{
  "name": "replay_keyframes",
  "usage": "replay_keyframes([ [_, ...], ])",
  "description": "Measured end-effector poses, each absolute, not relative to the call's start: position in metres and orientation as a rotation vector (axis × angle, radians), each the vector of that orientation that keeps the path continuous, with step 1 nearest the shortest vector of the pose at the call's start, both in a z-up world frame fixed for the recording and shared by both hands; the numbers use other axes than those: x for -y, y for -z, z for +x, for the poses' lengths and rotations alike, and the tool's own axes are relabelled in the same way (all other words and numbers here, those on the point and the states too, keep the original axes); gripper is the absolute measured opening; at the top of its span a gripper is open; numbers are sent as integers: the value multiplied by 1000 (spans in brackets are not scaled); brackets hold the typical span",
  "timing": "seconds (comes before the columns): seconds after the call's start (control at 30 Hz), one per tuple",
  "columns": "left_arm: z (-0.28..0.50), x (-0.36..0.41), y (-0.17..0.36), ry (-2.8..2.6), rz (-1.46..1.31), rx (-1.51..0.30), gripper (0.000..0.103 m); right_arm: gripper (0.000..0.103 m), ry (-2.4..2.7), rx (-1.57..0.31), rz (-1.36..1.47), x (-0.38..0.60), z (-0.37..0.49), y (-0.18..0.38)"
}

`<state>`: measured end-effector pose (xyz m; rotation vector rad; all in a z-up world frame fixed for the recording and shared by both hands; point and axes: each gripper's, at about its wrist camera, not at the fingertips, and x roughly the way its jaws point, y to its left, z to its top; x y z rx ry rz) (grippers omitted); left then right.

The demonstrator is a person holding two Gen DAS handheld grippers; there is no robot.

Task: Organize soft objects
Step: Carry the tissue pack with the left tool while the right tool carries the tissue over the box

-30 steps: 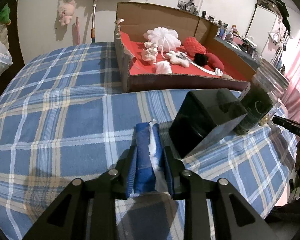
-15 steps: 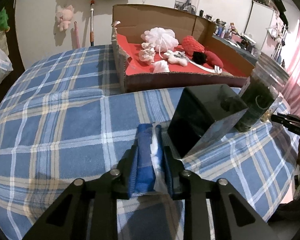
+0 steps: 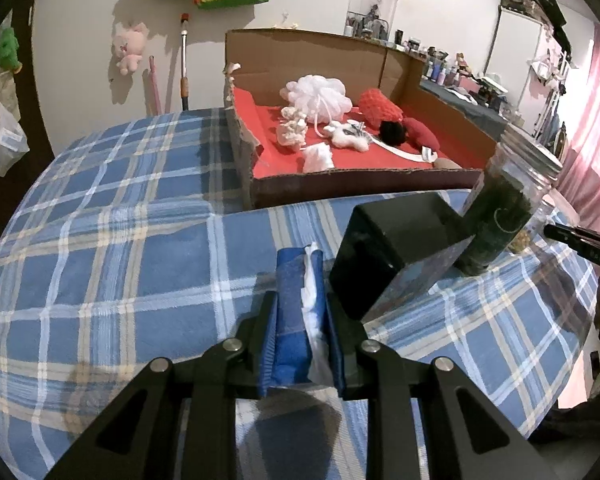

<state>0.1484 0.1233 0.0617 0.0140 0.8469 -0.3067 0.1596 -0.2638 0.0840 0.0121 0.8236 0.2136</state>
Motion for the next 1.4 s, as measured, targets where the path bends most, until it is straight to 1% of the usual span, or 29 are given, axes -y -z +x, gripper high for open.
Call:
replay_keyframes([
  [0.57, 190, -116, -81, 421, 134, -817, 24, 15, -320, -802, 33, 275, 203, -105],
  [0.97, 209, -117, -86, 480, 129, -829, 24, 15, -413, -806, 89, 271, 222, -113],
  [1.4, 228, -91, -108, 554, 206, -811, 24, 15, -548, -820, 81, 247, 250, -129],
])
